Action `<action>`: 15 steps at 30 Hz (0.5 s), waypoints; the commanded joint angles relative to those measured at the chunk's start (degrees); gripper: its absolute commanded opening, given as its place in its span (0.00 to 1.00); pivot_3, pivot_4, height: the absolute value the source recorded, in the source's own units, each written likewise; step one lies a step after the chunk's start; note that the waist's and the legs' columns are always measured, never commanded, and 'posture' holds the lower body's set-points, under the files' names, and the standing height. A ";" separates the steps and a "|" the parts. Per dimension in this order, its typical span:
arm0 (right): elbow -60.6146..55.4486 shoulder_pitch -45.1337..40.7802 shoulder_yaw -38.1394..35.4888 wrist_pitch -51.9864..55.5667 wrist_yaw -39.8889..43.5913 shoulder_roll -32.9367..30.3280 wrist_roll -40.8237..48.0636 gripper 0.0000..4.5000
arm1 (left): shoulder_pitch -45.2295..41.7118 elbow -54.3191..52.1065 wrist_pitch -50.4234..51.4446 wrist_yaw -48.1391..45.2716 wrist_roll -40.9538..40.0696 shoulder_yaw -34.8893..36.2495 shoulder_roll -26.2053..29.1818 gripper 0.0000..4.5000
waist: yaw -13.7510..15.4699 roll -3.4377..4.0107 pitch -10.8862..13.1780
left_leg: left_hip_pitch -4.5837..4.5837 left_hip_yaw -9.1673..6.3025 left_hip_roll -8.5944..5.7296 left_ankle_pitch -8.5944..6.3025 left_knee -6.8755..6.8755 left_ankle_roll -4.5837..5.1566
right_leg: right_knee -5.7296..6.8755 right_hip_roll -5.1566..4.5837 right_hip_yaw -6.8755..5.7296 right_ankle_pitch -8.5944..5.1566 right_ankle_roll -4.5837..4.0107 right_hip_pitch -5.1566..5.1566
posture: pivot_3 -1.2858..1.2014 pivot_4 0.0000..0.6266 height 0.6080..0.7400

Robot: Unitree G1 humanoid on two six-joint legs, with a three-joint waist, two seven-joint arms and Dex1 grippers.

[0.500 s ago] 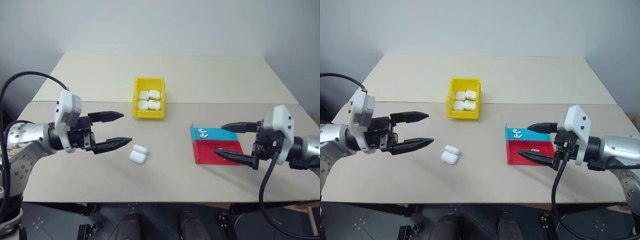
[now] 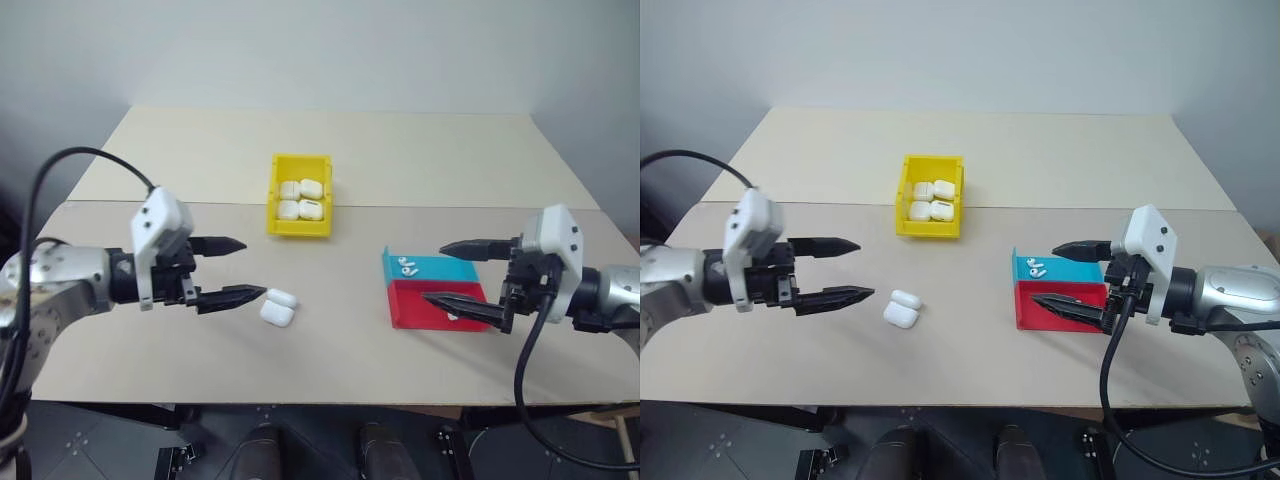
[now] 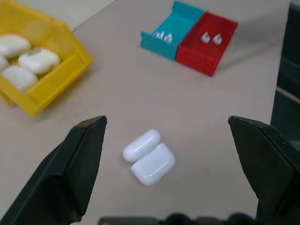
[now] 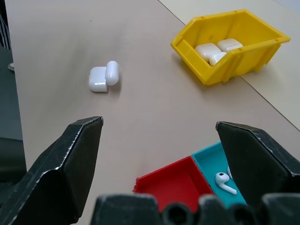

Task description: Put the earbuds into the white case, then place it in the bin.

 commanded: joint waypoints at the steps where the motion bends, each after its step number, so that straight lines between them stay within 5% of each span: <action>1: -0.23 -2.10 -0.30 0.63 -1.16 -1.11 0.51 0.99 | -6.95 0.81 12.24 5.77 -1.39 -3.54 1.01 1.00 | -0.06 0.01 -0.01 | 0.01 0.03 -0.01 0.00 -0.01 0.00 | -0.03 -0.01 0.04 0.01 0.02 0.00 | 0.52 0.24 1.00; 8: -1.83 -1.93 -0.10 2.28 -4.14 0.24 1.86 0.99 | -15.68 2.51 27.26 17.17 3.13 -9.59 -7.50 1.00 | -0.02 -0.01 0.00 | -0.05 0.04 -0.02 -0.01 -0.06 0.01 | -0.04 0.01 0.06 0.00 0.00 -0.08 | 0.52 0.24 1.00; 11: -2.72 -1.31 0.08 2.67 -5.58 0.74 2.18 0.99 | -20.15 8.39 29.88 21.88 -4.45 -10.69 -9.95 1.00 | 0.13 -0.06 0.03 | -0.12 0.00 -0.02 0.00 0.00 0.01 | -0.02 0.01 0.04 0.00 0.00 -0.10 | 0.52 0.24 1.00; 15: -3.43 -1.12 0.48 2.98 -6.97 0.99 2.46 0.99 | -26.99 8.95 29.89 26.87 -15.67 -22.63 -4.57 1.00 | 0.08 -0.07 0.04 | -0.11 0.01 -0.03 -0.01 -0.05 0.01 | -0.07 -0.02 0.06 0.00 0.01 -0.11 | 0.52 0.24 1.00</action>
